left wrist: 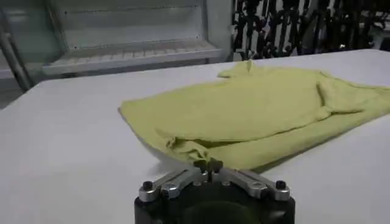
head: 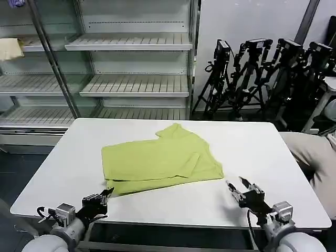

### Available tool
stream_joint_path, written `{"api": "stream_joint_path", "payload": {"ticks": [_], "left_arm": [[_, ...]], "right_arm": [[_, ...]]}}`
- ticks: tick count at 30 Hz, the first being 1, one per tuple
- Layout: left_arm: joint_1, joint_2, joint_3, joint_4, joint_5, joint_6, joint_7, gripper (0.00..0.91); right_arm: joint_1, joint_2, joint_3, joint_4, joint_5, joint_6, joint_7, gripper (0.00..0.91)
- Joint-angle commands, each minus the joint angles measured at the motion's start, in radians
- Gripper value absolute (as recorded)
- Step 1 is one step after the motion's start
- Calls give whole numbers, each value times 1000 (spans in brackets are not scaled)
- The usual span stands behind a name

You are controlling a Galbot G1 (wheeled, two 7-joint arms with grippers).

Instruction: Fold and organize the clothes.

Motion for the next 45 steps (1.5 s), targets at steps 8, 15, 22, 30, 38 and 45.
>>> {"api": "stream_joint_path", "payload": {"ticks": [8, 15, 22, 30, 38, 45], "left_arm": [[81, 51, -112, -34, -32, 0, 19, 10], [67, 122, -169, 30, -44, 0, 24, 10], [33, 135, -166, 63, -43, 0, 19, 907], [-37, 150, -223, -23, -128, 0, 36, 907], [-303, 211, -83, 118, -145, -6, -7, 907], [-557, 189, 135, 389, -144, -22, -24, 907]], "right_arm": [[68, 7, -37, -19, -29, 3, -2, 907], [51, 2, -19, 13, -33, 3, -1, 907], [89, 5, -30, 8, -39, -11, 10, 907], [223, 5, -116, -22, -47, -52, 44, 907], [585, 77, -348, -168, -40, -100, 163, 907], [851, 209, -542, -451, -40, -98, 243, 907]]}}
